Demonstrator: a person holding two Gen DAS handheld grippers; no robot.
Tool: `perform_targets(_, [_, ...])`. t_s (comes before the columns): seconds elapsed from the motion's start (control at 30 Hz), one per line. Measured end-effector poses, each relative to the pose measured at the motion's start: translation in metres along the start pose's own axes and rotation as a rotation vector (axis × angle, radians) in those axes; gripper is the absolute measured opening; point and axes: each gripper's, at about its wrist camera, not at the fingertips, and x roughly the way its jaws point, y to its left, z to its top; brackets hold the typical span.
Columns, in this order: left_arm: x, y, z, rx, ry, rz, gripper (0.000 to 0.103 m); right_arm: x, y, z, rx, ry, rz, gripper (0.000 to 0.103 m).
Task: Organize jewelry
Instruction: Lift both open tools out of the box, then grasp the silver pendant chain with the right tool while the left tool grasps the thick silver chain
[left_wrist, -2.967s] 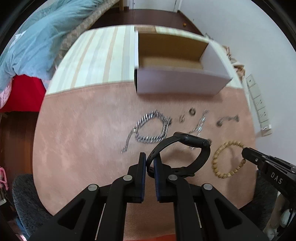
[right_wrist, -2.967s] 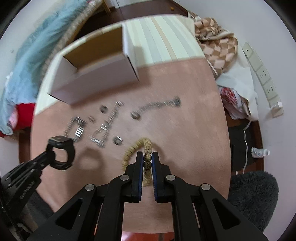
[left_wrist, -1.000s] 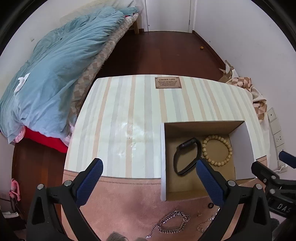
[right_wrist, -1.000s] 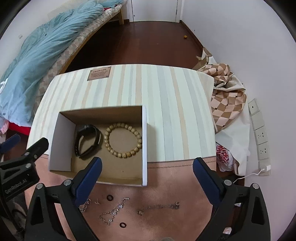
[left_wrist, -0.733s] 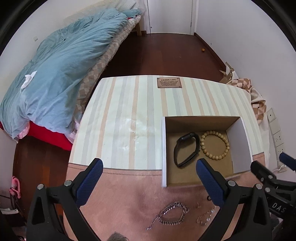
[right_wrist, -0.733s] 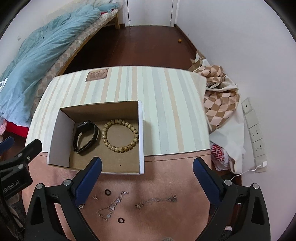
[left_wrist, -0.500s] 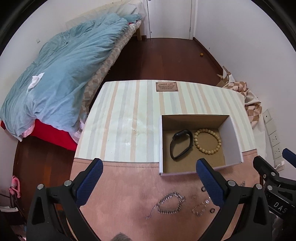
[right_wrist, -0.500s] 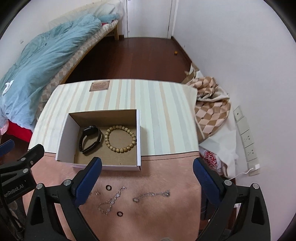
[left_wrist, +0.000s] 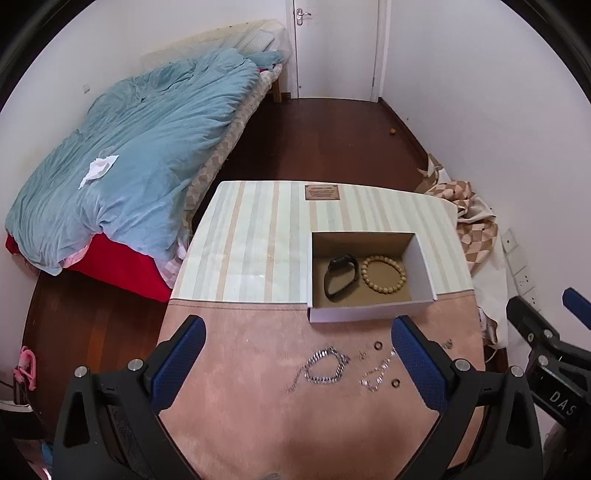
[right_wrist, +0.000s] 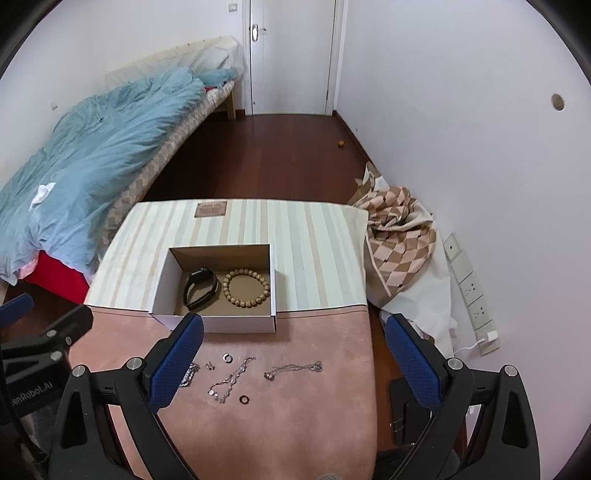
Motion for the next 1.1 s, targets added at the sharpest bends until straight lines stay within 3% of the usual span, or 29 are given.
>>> perform_targets(0.43, [-0.047,0.006,-0.016,-0.026,-0.051,-0.022,0.103,-0.058,-0.006,-0.009,0.038,-0.059,0.038,0.1])
perform_targets(0.57, [-0.034,0.013,-0.025,-0.046,-0.032,0.032,0.103,-0.04,-0.007,-0.018,0.059,-0.015,0.052,0.1])
perform_targets(0.77, [0.032,0.023,-0.052,-0.049,0.076,0.097,0.103,0.035,-0.011,-0.055,0.11,0.149,0.125,0.1])
perform_targets(0.87, [0.067,0.027,-0.071,-0.032,0.125,0.16,0.103,0.074,-0.006,-0.084,0.129,0.203,0.18,0.085])
perform_targets(0.93, [0.089,0.032,-0.084,-0.027,0.176,0.187,0.103,0.102,0.001,-0.104,0.127,0.26,0.197,0.059])
perform_targets(1.0, [0.108,0.037,-0.095,-0.03,0.221,0.2,0.103,0.126,0.004,-0.122,0.15,0.3,0.206,0.055])
perform_targets(1.1, [0.123,0.042,-0.102,-0.025,0.252,0.22,0.103,0.142,-0.004,-0.133,0.193,0.272,0.181,0.055])
